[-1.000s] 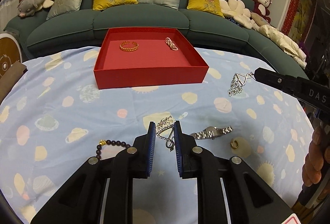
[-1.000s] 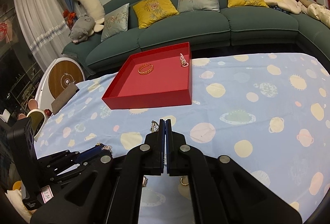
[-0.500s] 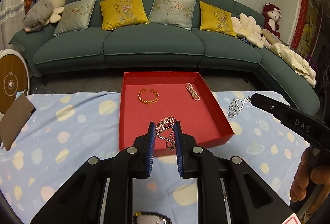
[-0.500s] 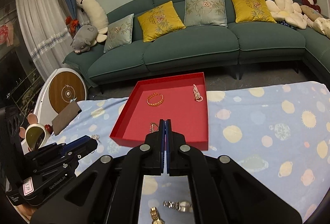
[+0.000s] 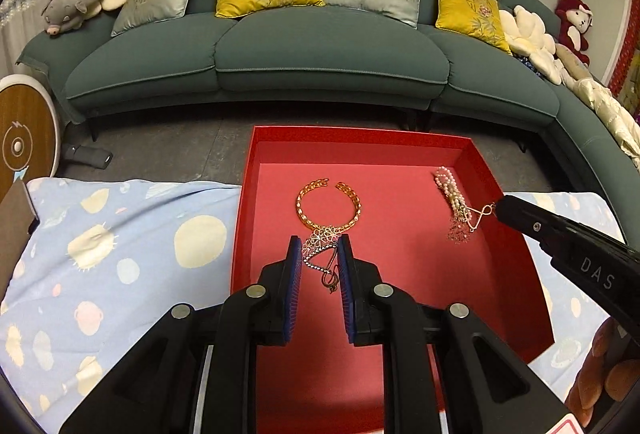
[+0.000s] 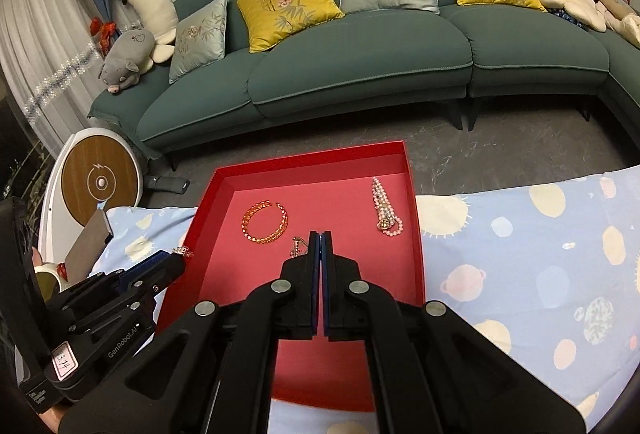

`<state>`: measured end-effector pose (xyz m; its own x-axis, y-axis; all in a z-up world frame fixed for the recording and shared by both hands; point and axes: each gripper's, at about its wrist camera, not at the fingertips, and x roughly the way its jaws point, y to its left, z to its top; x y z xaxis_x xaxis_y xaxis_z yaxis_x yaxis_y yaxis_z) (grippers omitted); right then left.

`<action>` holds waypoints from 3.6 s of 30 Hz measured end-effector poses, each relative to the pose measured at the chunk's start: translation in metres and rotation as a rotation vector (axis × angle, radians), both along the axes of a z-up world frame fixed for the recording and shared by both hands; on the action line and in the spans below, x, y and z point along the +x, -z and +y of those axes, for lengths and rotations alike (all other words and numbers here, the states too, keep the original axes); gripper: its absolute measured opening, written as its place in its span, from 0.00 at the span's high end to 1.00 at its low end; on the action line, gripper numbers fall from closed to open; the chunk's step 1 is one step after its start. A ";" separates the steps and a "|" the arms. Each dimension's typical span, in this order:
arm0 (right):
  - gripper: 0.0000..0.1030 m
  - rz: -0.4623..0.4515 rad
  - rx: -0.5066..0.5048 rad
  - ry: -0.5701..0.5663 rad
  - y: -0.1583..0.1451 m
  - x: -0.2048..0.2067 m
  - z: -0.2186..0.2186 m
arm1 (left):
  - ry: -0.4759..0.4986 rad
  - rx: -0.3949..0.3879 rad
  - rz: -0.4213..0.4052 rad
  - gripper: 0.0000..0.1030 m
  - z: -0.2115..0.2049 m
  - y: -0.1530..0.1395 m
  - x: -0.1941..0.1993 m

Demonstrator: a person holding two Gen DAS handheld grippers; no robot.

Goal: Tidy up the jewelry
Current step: 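Carry the brooch with the left tool into the tray while the right tool drops the pendant there, then lift both open tools from the tray back over the remaining jewelry, then grasp the silver watch by its band with the right tool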

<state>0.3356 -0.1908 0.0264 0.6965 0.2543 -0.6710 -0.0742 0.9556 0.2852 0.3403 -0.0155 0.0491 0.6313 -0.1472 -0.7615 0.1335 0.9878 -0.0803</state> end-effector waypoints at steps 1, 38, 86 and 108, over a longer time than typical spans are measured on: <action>1.00 0.010 -0.004 0.002 0.005 0.007 0.002 | -0.003 0.006 0.006 0.85 -0.001 0.003 0.005; 0.66 -0.195 -0.054 -0.026 -0.081 -0.168 -0.032 | -0.047 -0.080 -0.107 0.39 0.065 -0.090 -0.170; 0.70 0.124 -0.272 -0.293 0.090 -0.204 0.003 | 0.165 -0.023 0.127 0.35 0.022 0.040 -0.256; 0.76 0.228 -0.154 -0.116 0.077 -0.230 -0.023 | 0.295 -0.075 0.170 0.35 -0.067 0.058 -0.253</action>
<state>0.1057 -0.2135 -0.0506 0.4960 0.2065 -0.8434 -0.1358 0.9778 0.1595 0.0870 -0.0822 -0.0086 0.4180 -0.3642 -0.8323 0.3909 0.8991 -0.1971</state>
